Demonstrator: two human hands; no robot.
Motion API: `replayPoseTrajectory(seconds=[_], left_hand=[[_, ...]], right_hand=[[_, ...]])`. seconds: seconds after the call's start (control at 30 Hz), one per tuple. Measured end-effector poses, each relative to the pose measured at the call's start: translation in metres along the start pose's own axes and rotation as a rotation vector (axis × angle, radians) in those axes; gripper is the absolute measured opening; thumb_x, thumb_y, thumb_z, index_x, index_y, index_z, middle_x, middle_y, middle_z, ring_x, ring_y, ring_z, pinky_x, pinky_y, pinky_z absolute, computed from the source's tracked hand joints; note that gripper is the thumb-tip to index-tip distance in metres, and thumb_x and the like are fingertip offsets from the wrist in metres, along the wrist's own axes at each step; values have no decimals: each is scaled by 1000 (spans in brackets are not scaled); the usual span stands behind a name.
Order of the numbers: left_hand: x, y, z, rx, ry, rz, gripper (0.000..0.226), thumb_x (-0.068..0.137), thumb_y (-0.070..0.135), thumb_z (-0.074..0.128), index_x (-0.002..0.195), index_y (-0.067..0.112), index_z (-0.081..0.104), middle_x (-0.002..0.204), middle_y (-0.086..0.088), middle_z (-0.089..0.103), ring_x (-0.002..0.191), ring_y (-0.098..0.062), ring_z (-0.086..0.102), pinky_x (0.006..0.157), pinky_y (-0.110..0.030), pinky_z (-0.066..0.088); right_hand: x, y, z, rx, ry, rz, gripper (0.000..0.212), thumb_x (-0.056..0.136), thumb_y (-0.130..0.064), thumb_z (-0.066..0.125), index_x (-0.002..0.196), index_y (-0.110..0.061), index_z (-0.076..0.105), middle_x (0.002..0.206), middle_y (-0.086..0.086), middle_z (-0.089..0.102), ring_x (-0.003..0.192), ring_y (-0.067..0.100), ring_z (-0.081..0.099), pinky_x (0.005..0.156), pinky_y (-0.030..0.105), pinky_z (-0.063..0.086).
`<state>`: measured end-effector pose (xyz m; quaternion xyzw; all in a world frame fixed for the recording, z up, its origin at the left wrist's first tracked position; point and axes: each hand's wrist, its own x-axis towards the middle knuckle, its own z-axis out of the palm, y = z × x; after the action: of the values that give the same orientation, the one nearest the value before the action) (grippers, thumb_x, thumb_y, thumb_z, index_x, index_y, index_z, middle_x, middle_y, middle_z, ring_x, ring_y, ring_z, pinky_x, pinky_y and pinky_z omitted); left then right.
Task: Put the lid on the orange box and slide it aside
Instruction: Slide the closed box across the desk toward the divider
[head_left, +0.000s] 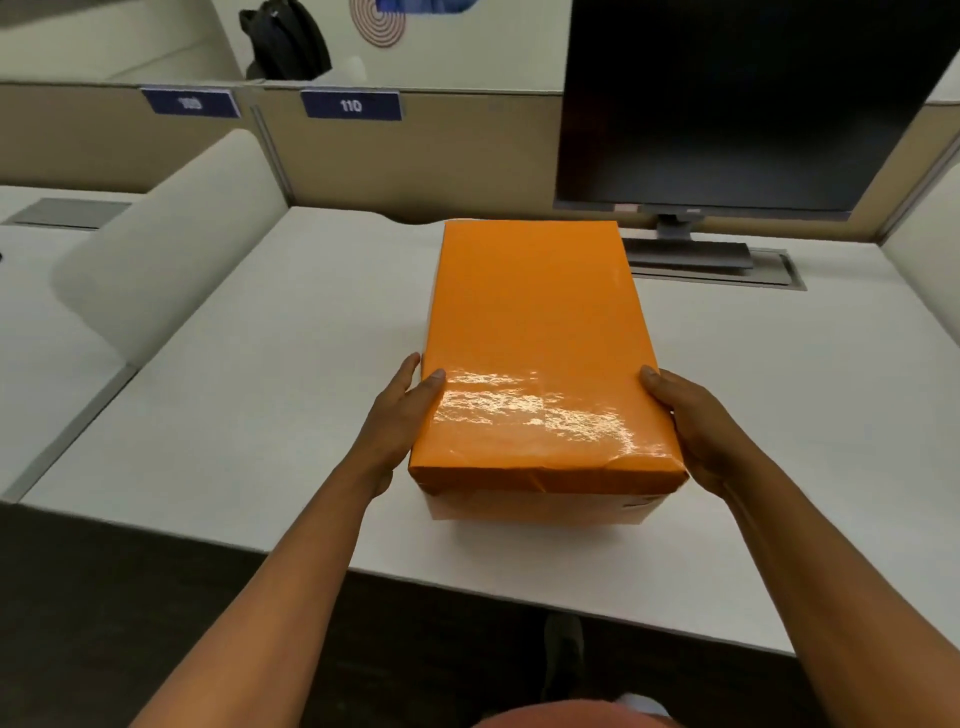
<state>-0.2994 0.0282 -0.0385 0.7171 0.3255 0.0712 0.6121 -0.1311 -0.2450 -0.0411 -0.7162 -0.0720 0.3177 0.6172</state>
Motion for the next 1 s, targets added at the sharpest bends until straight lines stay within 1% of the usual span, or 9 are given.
replayPoseTrajectory(seconds=[0.07, 0.23, 0.37, 0.5, 0.6, 0.67, 0.83, 0.93, 1.0], left_hand=[[3, -1, -16, -29, 50, -5, 65, 94, 56, 49, 151, 32, 31, 143, -4, 52, 111, -26, 64, 87, -41, 56], [20, 0, -50, -95, 105, 4, 51, 95, 50, 52, 141, 29, 42, 127, -3, 61, 94, -16, 68, 69, -31, 57], [49, -2, -77, -114, 88, 7, 49, 97, 49, 49, 143, 32, 47, 123, 2, 67, 100, -19, 70, 79, -36, 60], [85, -1, -108, -119, 86, -30, 45, 99, 48, 45, 142, 35, 47, 120, 6, 68, 104, -20, 70, 86, -40, 58], [104, 0, -126, -128, 109, -68, 41, 100, 47, 45, 139, 36, 49, 118, 6, 69, 103, -21, 70, 88, -43, 58], [114, 0, -140, -139, 124, -66, 32, 100, 45, 45, 131, 39, 53, 114, 8, 70, 99, -19, 72, 83, -38, 60], [137, -1, -175, -125, 171, -79, 43, 98, 46, 49, 140, 35, 48, 119, 4, 69, 101, -23, 71, 83, -40, 59], [152, -3, -197, -73, 155, -56, 41, 98, 46, 50, 137, 35, 50, 118, 5, 69, 98, -21, 72, 79, -36, 60], [162, -4, -213, -47, 135, -38, 43, 97, 47, 51, 139, 34, 50, 121, 4, 69, 100, -21, 72, 83, -39, 60]], right_hand=[[4, -3, 18, 19, -3, -15, 51, 94, -53, 51, 136, -23, 54, 123, 6, 70, 108, 33, 69, 100, 58, 49], [29, -21, 57, 23, -29, -25, 44, 96, -50, 48, 132, -24, 53, 122, 7, 69, 107, 32, 69, 96, 54, 53], [64, -33, 85, 18, -47, -28, 37, 96, -50, 48, 127, -29, 52, 119, 2, 69, 104, 29, 69, 90, 49, 56], [106, -41, 118, 10, -75, -41, 39, 98, -49, 45, 132, -30, 49, 114, -8, 66, 99, 19, 66, 73, 34, 53], [132, -42, 138, 31, -87, -33, 41, 98, -48, 44, 135, -30, 48, 117, -8, 65, 102, 17, 64, 82, 39, 52], [149, -47, 154, 47, -86, -38, 45, 99, -47, 44, 140, -28, 48, 124, -2, 63, 105, 19, 63, 91, 45, 51], [170, -62, 188, 22, -126, -75, 48, 99, -46, 42, 143, -28, 45, 127, -2, 60, 105, 18, 62, 83, 40, 52], [182, -69, 207, 1, -139, -77, 47, 101, -45, 39, 144, -29, 43, 130, -1, 59, 110, 21, 62, 88, 43, 51], [189, -69, 221, -8, -138, -71, 51, 100, -46, 40, 147, -28, 40, 138, 1, 56, 119, 28, 59, 96, 49, 50]])
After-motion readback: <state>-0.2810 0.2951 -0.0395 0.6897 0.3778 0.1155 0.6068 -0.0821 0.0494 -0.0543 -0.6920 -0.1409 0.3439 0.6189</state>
